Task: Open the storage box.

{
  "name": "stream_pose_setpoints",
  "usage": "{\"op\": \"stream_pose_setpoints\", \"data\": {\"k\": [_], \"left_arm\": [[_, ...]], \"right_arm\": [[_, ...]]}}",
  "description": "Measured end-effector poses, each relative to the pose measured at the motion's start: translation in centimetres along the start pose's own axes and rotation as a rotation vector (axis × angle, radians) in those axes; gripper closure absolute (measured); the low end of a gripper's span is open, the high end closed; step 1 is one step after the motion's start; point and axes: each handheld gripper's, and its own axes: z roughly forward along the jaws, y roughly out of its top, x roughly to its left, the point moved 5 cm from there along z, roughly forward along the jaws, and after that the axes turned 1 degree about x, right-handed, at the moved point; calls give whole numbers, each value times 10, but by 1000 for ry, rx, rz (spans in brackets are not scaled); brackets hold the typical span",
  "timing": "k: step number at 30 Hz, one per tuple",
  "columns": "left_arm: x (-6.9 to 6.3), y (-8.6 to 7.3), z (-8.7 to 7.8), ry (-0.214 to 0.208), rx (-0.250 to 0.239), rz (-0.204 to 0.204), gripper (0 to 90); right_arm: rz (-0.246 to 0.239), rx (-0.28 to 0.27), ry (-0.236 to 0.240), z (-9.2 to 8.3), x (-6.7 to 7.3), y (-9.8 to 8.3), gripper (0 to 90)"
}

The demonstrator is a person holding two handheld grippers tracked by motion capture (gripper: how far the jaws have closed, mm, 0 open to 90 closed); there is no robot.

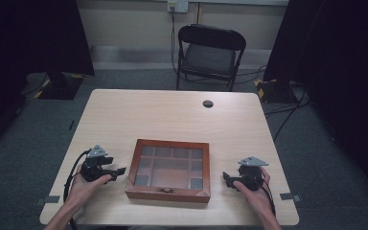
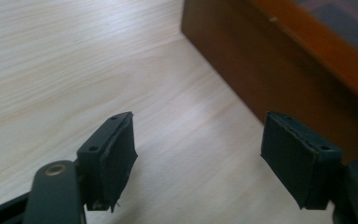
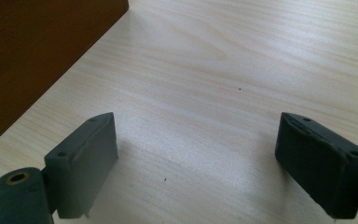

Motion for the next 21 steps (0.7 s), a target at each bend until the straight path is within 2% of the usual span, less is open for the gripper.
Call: {"op": "stream_pose_setpoints", "data": {"k": [1,3,4,5,7,9,13,16,21], "left_arm": [[0,0,0,0,0,0,269],[-7,8,-8,-6,-57,10,286],[-7,8,-8,-6,-57,10,289],[-12,13,-12,-23,-83,15,290],[-16,16,-16,-24,-95,26,290],[-20,18,-18,-50,-107,28,309],[-25,23,-22,-55,-137,38,328],[-31,30,-29,-76,-166,46,341],[-41,37,-32,-107,-167,75,362]], "right_arm": [[0,0,0,0,0,0,120],[-1,0,1,0,0,0,120],[-1,0,1,0,0,0,120],[-1,0,1,0,0,0,120],[-1,0,1,0,0,0,120],[-1,0,1,0,0,0,120],[-1,0,1,0,0,0,120],[-1,0,1,0,0,0,120],[-1,0,0,0,0,0,120]]}}
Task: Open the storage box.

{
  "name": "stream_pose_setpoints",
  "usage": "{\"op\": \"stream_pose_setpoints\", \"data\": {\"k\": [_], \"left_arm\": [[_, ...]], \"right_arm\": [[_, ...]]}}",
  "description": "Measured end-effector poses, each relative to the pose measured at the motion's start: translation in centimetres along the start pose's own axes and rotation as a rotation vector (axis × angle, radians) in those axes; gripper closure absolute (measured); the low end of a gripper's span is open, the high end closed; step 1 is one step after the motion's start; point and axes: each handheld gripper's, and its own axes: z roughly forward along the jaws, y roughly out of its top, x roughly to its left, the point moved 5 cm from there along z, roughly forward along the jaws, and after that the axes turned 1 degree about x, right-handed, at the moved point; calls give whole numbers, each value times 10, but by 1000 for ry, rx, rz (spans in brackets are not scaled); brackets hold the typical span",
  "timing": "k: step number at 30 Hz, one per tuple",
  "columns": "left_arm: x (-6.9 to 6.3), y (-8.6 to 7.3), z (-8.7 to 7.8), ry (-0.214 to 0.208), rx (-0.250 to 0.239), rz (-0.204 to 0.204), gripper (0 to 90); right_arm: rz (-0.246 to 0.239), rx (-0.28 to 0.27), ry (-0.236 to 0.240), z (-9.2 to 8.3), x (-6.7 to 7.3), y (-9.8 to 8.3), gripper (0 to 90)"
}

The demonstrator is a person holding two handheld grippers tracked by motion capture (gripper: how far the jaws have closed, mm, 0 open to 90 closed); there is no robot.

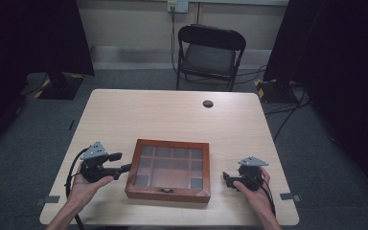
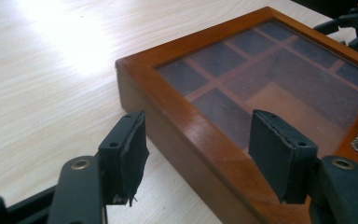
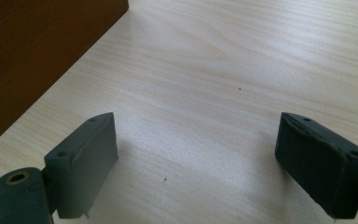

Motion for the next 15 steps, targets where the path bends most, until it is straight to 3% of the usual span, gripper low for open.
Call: {"op": "stream_pose_setpoints", "data": {"k": [2,15], "left_arm": [[-4,4,1,2,3,22,362],[-31,26,18,-93,28,90,387]], "right_arm": [[0,0,0,0,0,0,120],[3,0,-2,0,0,0,120]]}}
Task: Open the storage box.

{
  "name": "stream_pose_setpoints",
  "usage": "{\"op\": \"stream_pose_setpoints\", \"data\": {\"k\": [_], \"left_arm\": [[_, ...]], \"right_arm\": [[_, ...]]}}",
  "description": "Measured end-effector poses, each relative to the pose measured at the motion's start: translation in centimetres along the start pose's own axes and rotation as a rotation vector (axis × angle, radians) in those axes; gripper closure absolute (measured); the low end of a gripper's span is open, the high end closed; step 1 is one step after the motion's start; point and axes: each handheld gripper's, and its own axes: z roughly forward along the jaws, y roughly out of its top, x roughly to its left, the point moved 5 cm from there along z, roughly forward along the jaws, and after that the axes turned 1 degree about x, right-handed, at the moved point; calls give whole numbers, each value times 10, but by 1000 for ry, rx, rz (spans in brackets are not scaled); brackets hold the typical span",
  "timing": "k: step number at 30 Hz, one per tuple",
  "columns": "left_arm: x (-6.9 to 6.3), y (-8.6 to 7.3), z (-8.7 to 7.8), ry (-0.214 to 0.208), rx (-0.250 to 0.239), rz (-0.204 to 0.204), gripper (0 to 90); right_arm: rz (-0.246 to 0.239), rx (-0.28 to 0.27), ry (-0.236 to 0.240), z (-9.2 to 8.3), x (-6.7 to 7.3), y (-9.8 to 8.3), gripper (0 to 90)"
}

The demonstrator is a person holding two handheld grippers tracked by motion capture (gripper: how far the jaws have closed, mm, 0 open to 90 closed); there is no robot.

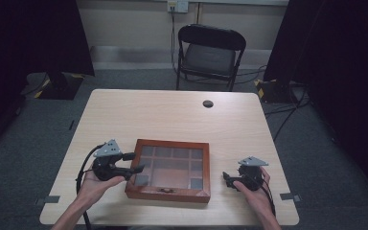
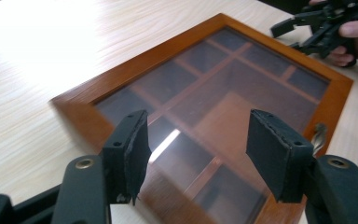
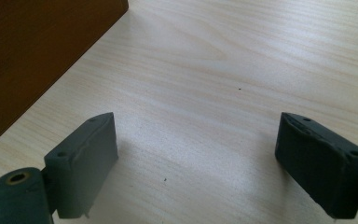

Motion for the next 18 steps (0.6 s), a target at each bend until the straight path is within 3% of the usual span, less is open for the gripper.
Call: {"op": "stream_pose_setpoints", "data": {"k": [3,5,8,11,18], "left_arm": [[-7,5,8,-35,5,-2,413],[-17,9,17,-77,23,18,429],[-25,13,23,-87,35,55,440],[-30,15,26,-95,34,53,426],[-50,10,39,-172,71,74,466]], "right_arm": [[0,-1,-1,0,0,0,120],[0,-1,-1,0,0,0,120],[0,-1,-1,0,0,0,120],[0,-1,-1,0,0,0,120],[-1,-1,-1,0,0,0,120]]}}
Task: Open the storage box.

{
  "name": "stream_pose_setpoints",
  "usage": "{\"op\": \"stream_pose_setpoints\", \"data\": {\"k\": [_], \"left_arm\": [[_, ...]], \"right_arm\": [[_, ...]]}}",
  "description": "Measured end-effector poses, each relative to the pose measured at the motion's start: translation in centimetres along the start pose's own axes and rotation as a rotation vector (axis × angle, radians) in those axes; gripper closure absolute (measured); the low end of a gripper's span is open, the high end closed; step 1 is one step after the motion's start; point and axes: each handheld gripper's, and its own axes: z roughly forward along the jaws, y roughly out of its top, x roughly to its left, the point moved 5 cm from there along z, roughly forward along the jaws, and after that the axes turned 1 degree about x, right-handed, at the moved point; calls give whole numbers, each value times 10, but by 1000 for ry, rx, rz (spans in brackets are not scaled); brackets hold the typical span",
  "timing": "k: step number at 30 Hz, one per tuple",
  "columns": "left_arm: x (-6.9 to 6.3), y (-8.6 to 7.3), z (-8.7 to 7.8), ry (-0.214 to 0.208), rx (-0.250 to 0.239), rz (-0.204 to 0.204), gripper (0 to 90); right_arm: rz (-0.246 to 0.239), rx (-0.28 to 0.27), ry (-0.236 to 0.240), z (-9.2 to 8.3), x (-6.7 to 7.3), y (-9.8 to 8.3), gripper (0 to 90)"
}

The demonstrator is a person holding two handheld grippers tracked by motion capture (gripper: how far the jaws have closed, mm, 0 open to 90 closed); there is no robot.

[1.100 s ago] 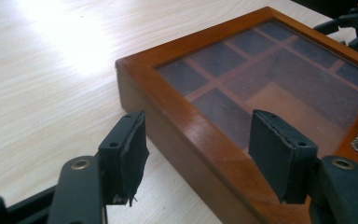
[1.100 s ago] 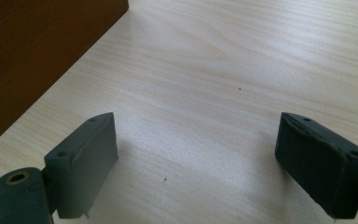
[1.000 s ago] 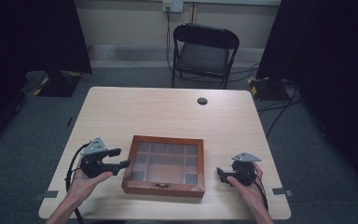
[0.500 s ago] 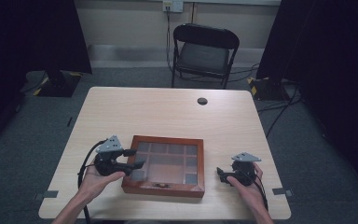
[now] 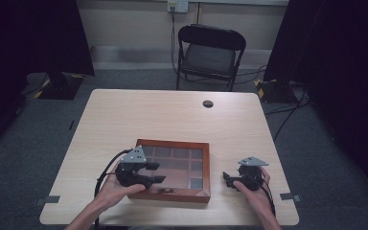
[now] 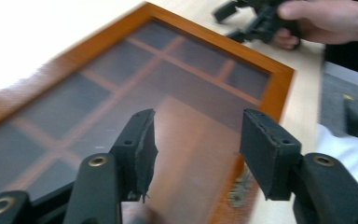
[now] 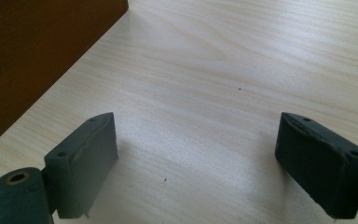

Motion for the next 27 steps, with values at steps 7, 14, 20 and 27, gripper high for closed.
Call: {"op": "stream_pose_setpoints", "data": {"k": [7,14,20,27], "left_arm": [[-10,-4,7,-75,20,10,528],[-20,-10,14,-160,43,39,667],[-22,-13,19,-167,60,54,737],[-22,-10,20,-167,66,71,810]], "right_arm": [[0,1,1,0,0,0,120],[0,1,1,0,0,0,120],[0,0,1,0,0,0,120],[-1,0,0,0,0,0,120]]}}
